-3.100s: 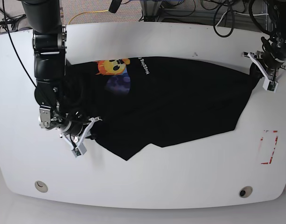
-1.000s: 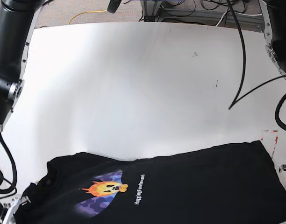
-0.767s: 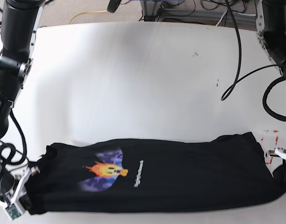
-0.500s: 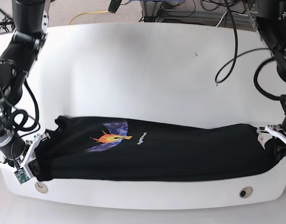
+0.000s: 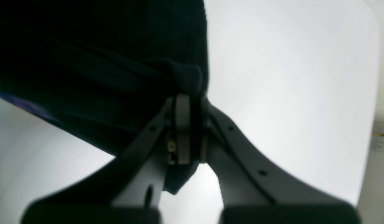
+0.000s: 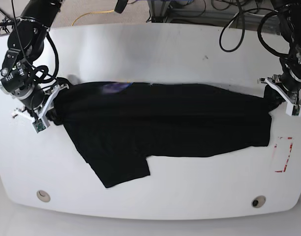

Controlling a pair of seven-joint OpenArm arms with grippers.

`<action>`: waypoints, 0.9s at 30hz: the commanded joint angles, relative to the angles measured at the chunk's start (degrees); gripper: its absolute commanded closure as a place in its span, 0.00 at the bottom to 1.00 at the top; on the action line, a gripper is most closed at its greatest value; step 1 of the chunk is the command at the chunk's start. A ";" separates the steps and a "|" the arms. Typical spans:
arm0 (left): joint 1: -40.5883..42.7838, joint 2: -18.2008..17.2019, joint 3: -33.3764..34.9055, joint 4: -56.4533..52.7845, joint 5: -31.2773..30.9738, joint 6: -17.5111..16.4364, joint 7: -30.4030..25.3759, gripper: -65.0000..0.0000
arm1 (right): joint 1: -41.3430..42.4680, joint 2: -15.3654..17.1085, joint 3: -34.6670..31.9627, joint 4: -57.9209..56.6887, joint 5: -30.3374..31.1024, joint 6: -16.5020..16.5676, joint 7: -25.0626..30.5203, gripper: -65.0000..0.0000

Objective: Fold the T-shirt properly
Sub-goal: 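Lay the shirt flat, dragging it toward the robot with both grippers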

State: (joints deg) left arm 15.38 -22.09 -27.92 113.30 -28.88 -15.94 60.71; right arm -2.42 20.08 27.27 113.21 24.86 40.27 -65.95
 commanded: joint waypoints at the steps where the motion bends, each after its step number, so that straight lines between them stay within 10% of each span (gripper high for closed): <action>1: 2.43 -0.99 -0.96 0.77 0.71 0.34 -0.88 1.00 | -1.41 0.10 2.05 1.03 -0.55 -0.27 0.59 1.00; 27: 22.21 0.68 -3.24 -0.11 1.06 0.34 -0.62 1.00 | -17.50 -1.13 2.67 0.68 -0.82 -0.27 0.68 1.00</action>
State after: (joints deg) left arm 37.06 -20.36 -30.59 112.44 -28.71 -16.34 60.88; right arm -20.18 18.06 29.47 113.08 24.84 40.38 -65.84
